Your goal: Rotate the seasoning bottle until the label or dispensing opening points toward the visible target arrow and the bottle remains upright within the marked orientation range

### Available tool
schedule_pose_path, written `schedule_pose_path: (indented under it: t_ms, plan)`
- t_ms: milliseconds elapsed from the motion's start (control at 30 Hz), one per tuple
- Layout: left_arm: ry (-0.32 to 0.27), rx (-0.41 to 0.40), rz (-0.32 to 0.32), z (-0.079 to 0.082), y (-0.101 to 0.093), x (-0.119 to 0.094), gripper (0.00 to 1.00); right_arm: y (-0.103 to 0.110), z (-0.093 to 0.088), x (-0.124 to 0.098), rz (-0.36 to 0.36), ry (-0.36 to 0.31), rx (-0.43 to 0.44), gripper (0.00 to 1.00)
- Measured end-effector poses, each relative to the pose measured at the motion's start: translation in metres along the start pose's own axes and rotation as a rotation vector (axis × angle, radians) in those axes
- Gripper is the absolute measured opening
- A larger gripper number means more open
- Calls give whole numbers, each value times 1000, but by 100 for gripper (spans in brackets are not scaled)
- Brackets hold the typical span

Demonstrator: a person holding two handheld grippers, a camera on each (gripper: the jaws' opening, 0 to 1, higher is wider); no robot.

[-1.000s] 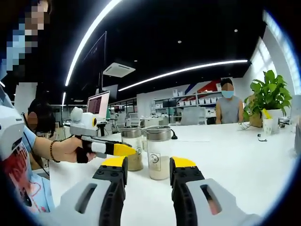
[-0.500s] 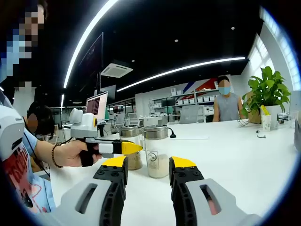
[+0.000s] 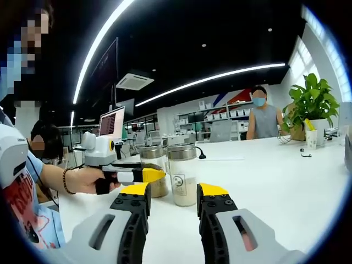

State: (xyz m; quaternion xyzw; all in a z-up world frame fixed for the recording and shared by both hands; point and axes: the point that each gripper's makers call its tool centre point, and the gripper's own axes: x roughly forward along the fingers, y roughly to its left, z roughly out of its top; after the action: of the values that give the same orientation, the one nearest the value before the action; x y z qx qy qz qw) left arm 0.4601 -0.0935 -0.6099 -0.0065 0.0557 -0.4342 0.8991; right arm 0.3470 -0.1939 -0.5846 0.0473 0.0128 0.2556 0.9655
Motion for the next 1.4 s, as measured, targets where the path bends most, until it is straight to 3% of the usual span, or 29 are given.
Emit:
schedule_pose_path:
  t_ms: [267,533,667,933,1200,1400]
  plan:
    - [31,37,-149,0,-2,0,43,-3,0,-1,-13,3,-3,33]
    - [51,80,-388,-2,-12,3,43,-4,-3,2,-20,0,26,29]
    - [34,87,-525,-2,-16,0,43,-1,-5,3,-4,8,23,29]
    - [52,127,-742,-2,-21,-1,43,-2,-5,5,-7,6,23,30]
    - [74,163,-915,-2,-22,-2,43,1,-2,6,7,1,-7,31]
    - [114,227,-1002,-5,-26,-2,42,5,-4,8,20,12,-33,31]
